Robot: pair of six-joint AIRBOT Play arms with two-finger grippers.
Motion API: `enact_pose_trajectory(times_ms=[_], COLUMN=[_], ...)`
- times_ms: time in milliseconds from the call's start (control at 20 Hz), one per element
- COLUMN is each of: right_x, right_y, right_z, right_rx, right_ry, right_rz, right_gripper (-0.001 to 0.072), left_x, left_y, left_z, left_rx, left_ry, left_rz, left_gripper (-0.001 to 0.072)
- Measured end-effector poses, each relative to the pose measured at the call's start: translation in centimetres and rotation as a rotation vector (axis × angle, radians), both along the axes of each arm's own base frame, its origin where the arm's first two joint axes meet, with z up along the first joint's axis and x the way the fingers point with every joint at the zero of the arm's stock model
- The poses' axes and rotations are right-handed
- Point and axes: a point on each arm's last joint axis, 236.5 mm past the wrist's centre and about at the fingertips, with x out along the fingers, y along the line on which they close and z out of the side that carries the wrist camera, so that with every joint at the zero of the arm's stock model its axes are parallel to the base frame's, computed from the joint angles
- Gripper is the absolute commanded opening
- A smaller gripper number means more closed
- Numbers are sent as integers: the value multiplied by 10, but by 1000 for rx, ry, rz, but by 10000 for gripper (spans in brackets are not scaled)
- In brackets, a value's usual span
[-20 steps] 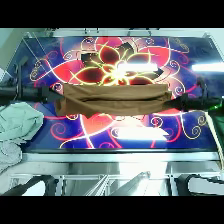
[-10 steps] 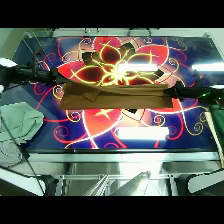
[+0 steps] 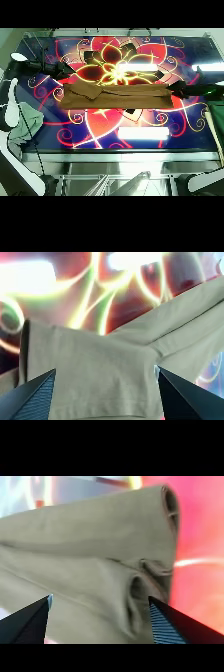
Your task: Fold the shirts.
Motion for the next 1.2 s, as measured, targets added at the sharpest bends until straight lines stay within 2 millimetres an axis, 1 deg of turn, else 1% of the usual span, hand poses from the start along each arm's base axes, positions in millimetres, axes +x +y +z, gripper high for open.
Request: enact_pose_trajectory(times_ms=[50, 100, 150, 250, 300, 350, 450, 500, 550, 600, 650, 750, 850, 900, 950, 1050, 1200], right_x=[1, 3, 2, -1, -2, -3, -4, -3, -2, -2, -3, -2, -1, 0, 4, 8, 9], right_y=[-12, -22, -29, -29, -22, -14, 5, 15, 22, 31, 37, 46, 50, 55, 60, 72, 95], right_z=[-1, -4, -10, -26, -31, -35, -42, -43, -47, -49, -52, -52, -45, -34, -15, 29, 116], right_rx=[-44, -73, -96, -95, -72, -56, -23, -4, 5, 21, 34, 55, 71, 97, 134, 206, 319], right_ry=[8, 18, 41, 96, 117, 133, 157, 160, 166, 174, 181, 184, 168, 152, 123, 53, -95], right_rz=[-16, -35, -51, -53, -49, -34, -1, 8, 17, 27, 35, 44, 65, 84, 98, 134, 193], right_gripper=[670, 670, 669, 665, 590, 571, 566, 463, 264, 181, 12, 17, 17, 17, 17, 17, 17], left_x=[2, 1, 0, -4, -7, -10, -15, -20, -25, -30, -36, -48, -56, -59, -62, -68, -84], left_y=[4, 8, 11, 16, 17, 17, 10, 3, -8, -20, -35, -72, -109, -129, -148, -186, -233], left_z=[6, 11, 15, 21, 24, 27, 34, 37, 39, 40, 41, 42, 35, 27, 15, -18, -70], left_rx=[-5, -8, -12, -19, -21, -22, -24, -24, -25, -25, -25, -20, 21, 53, 89, 169, 238], left_ry=[1, 9, 17, 30, 37, 39, 41, 45, 51, 56, 63, 69, 56, 51, 57, 74, 116], left_rz=[17, 35, 48, 67, 68, 67, 50, 29, 0, -30, -64, -143, -204, -222, -235, -251, -275], left_gripper=[431, 4, 2, 1, 1, 1, 2, 1, 2, 2, 1, 1, 1, 1, 1, 1, 1])
